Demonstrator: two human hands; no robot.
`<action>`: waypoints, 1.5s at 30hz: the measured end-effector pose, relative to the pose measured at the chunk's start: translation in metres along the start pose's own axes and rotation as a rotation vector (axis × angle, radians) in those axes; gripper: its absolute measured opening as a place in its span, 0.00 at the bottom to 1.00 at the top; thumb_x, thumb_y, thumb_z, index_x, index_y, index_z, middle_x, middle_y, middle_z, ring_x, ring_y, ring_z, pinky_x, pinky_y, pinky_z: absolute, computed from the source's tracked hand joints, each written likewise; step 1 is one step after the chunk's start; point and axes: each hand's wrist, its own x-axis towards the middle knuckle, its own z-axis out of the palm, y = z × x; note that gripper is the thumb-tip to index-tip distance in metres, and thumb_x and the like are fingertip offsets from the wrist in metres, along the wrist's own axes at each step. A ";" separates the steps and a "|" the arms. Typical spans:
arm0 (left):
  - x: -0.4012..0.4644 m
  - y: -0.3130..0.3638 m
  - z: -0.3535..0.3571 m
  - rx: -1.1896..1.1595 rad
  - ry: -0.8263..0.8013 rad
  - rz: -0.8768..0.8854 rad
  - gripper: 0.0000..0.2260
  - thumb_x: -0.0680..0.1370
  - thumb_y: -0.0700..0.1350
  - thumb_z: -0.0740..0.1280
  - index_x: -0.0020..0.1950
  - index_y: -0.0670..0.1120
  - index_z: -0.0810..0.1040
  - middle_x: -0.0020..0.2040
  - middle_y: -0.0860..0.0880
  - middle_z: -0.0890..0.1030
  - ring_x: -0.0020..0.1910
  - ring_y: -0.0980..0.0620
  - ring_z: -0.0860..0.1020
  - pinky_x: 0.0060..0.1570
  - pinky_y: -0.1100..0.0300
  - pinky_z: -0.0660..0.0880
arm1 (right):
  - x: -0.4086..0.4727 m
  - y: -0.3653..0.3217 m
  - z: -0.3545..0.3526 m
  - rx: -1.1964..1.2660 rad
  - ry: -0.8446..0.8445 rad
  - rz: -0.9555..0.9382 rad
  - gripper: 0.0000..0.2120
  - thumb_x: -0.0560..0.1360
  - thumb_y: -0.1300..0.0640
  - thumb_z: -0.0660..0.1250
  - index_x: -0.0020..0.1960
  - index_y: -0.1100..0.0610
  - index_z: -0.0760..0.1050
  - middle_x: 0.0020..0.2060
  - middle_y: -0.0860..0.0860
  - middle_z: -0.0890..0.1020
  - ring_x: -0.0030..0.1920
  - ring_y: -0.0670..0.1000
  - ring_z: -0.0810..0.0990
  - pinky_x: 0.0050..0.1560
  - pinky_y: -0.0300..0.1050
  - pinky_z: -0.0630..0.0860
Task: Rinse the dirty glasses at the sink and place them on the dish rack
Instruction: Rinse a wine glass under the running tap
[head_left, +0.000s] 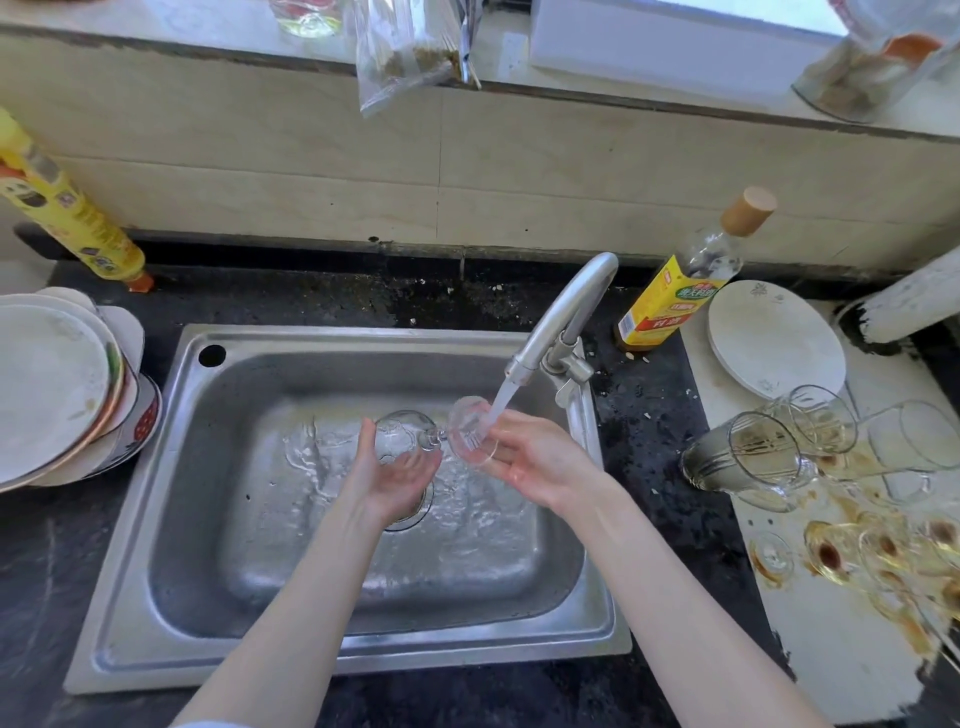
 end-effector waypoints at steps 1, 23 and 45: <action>0.001 -0.001 -0.001 -0.005 0.006 0.004 0.38 0.74 0.58 0.67 0.74 0.39 0.55 0.70 0.39 0.67 0.66 0.41 0.70 0.59 0.48 0.71 | 0.000 0.001 0.000 -0.009 0.012 0.000 0.11 0.77 0.70 0.59 0.47 0.61 0.79 0.39 0.54 0.83 0.39 0.50 0.81 0.42 0.41 0.80; -0.023 -0.016 0.031 0.442 -0.386 0.557 0.18 0.74 0.54 0.65 0.59 0.50 0.66 0.51 0.45 0.75 0.48 0.47 0.77 0.47 0.50 0.79 | 0.007 0.027 -0.015 0.254 0.169 0.087 0.03 0.77 0.64 0.61 0.45 0.62 0.71 0.42 0.62 0.76 0.43 0.60 0.77 0.40 0.51 0.82; -0.031 -0.025 0.046 0.764 -0.267 0.507 0.12 0.76 0.53 0.64 0.53 0.47 0.72 0.56 0.40 0.77 0.53 0.46 0.78 0.60 0.53 0.71 | 0.011 0.020 -0.011 -0.876 -0.230 -0.049 0.12 0.81 0.57 0.56 0.41 0.57 0.70 0.26 0.49 0.69 0.26 0.46 0.71 0.37 0.44 0.76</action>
